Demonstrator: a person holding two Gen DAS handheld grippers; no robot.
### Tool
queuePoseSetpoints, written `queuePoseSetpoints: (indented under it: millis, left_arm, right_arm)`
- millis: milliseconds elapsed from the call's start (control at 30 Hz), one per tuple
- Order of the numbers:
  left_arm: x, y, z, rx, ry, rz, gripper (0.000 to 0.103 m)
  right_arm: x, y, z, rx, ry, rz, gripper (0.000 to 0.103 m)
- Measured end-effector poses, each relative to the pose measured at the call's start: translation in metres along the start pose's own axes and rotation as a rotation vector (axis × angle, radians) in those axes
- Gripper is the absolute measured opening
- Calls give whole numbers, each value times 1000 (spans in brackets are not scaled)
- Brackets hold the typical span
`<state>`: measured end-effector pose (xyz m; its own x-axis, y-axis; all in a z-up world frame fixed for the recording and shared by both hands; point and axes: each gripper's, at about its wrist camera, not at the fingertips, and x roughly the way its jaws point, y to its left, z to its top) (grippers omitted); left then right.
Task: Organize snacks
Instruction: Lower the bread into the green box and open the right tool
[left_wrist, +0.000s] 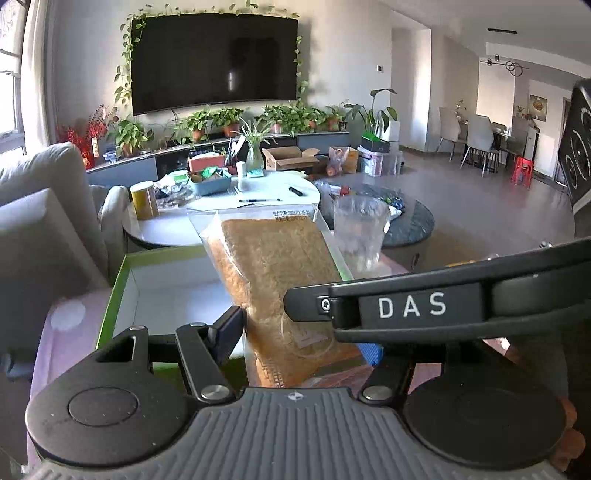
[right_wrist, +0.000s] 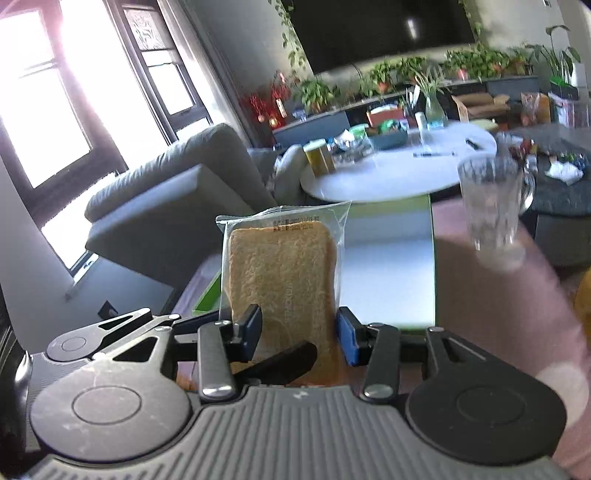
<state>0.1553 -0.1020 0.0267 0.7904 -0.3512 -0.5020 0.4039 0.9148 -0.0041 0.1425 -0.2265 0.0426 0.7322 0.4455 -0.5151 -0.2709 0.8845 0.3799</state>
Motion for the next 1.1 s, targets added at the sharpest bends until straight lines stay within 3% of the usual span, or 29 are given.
queuePoseSetpoints:
  millis: [333, 733, 1100]
  left_arm:
    - [55, 9, 29, 13, 30, 0, 61]
    - [102, 24, 14, -47, 120, -19, 61]
    - [111, 24, -2, -52, 173, -23, 66]
  right_arm:
    - [31, -31, 32, 50, -36, -5, 83]
    - [68, -45, 29, 55, 23, -51, 83]
    - [80, -48, 17, 47, 84, -92, 83]
